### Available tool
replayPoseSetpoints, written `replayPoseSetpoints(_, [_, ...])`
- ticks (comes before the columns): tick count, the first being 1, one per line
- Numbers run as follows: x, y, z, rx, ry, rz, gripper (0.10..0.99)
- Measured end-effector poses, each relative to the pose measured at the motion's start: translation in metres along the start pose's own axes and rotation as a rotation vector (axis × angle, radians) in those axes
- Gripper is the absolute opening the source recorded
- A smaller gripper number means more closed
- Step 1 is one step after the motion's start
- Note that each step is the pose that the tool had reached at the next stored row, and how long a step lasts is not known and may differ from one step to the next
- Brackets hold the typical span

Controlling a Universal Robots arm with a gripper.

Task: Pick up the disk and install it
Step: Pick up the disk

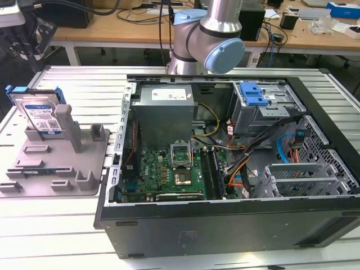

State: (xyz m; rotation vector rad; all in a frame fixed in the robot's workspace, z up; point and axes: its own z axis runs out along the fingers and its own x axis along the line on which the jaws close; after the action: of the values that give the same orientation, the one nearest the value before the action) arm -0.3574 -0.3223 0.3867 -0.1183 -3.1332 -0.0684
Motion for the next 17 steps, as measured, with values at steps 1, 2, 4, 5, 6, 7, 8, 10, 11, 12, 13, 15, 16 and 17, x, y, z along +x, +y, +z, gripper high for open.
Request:
replayPoseSetpoints(1, [0.0000,0.0000,0.0000,0.000,0.0004,0.000,0.106])
replayPoseSetpoints(2, [0.0000,0.0000,0.0000,0.000,0.0006,0.000,0.106])
replayPoseSetpoints(4, [0.0000,0.0000,0.0000,0.000,0.0013,0.000,0.106])
replayPoseSetpoints(5, [0.0000,0.0000,0.0000,0.000,0.0018,0.000,0.106])
replayPoseSetpoints(6, [0.0000,0.0000,0.0000,0.000,0.0018,-0.001,0.106])
replayPoseSetpoints(7, [0.0000,0.0000,0.0000,0.000,0.0021,-0.006,0.106])
replayPoseSetpoints(8, [0.0000,0.0000,0.0001,0.000,0.0028,-0.024,0.106])
replayPoseSetpoints(10, [0.0000,0.0000,0.0000,0.001,0.0052,-0.079,0.106])
replayPoseSetpoints(11, [0.0000,0.0000,0.0001,0.001,0.0074,-0.131,0.106])
replayPoseSetpoints(12, [0.0000,0.0000,0.0002,0.001,0.0086,-0.158,0.106])
replayPoseSetpoints(13, [0.0000,0.0000,0.0002,0.001,0.0093,-0.175,0.106])
replayPoseSetpoints(15, [0.0000,0.0000,0.0004,0.002,0.0112,-0.219,0.106])
replayPoseSetpoints(16, [0.0000,0.0000,0.0005,0.002,0.0128,-0.255,0.106])
replayPoseSetpoints(17, [0.0000,0.0000,0.0006,0.002,0.0136,-0.274,0.106])
